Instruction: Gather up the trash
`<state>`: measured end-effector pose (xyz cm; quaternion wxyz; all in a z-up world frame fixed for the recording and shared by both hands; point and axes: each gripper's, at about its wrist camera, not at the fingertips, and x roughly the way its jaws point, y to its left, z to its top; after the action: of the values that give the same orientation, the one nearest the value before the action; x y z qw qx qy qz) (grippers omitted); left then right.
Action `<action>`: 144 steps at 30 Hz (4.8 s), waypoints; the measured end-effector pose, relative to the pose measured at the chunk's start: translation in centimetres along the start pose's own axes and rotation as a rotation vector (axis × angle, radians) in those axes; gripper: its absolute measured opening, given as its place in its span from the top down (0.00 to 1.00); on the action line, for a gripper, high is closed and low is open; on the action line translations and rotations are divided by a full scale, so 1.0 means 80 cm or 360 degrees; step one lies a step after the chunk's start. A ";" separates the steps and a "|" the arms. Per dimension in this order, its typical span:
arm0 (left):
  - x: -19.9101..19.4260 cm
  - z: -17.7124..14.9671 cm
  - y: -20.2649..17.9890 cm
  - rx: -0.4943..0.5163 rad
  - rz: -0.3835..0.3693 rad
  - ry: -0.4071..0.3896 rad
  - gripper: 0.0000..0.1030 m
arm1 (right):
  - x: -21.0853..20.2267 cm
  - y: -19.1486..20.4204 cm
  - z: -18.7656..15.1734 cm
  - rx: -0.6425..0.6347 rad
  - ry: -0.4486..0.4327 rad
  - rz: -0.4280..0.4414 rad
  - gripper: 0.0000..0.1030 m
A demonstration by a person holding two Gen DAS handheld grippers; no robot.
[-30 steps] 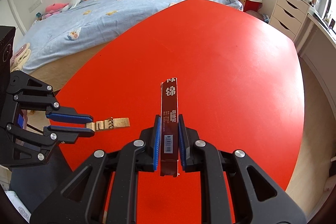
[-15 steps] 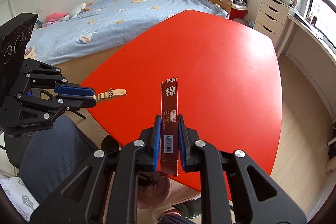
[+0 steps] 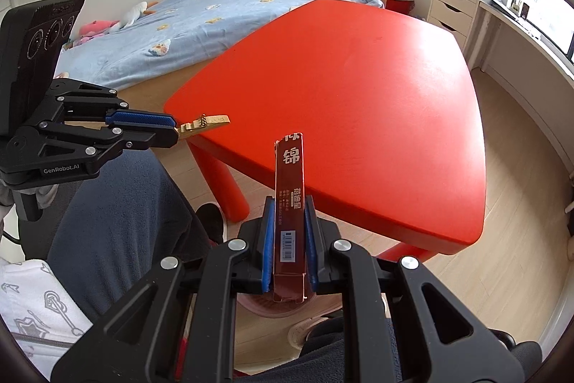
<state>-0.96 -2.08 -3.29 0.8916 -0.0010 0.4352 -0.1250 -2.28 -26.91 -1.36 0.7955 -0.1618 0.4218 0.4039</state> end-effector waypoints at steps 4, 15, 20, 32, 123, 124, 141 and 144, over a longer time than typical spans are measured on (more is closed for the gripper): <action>0.002 -0.017 -0.006 -0.0012 -0.0015 0.0025 0.89 | 0.004 0.006 -0.016 0.0003 0.0039 0.0019 0.86; 0.008 -0.030 -0.016 -0.0009 -0.0049 0.0053 0.89 | 0.008 0.011 -0.026 0.0033 0.0056 0.0047 0.86; 0.011 -0.029 -0.015 -0.0009 -0.0054 0.0052 0.89 | 0.008 0.009 -0.028 0.0045 0.0054 0.0063 0.86; 0.011 -0.029 -0.007 -0.0067 -0.0008 -0.0004 0.11 | 0.007 -0.005 -0.034 0.0125 0.0029 0.0056 0.04; -0.023 0.084 0.052 -0.0260 0.0127 -0.0220 0.06 | -0.028 -0.061 0.109 0.0244 -0.0260 -0.0106 0.03; -0.023 0.084 0.052 -0.0259 0.0126 -0.0220 0.06 | -0.028 -0.061 0.109 0.0245 -0.0260 -0.0105 0.03; -0.021 0.085 0.049 -0.0251 0.0127 -0.0214 0.06 | -0.018 -0.059 0.101 0.0249 -0.0245 -0.0107 0.03; -0.021 0.085 0.048 -0.0253 0.0128 -0.0214 0.06 | -0.018 -0.058 0.099 0.0249 -0.0244 -0.0108 0.03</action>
<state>4.16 1.32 1.81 0.9202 -0.0627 0.3826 -0.0538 5.15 -25.79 4.11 0.8488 -0.0819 0.3841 0.3540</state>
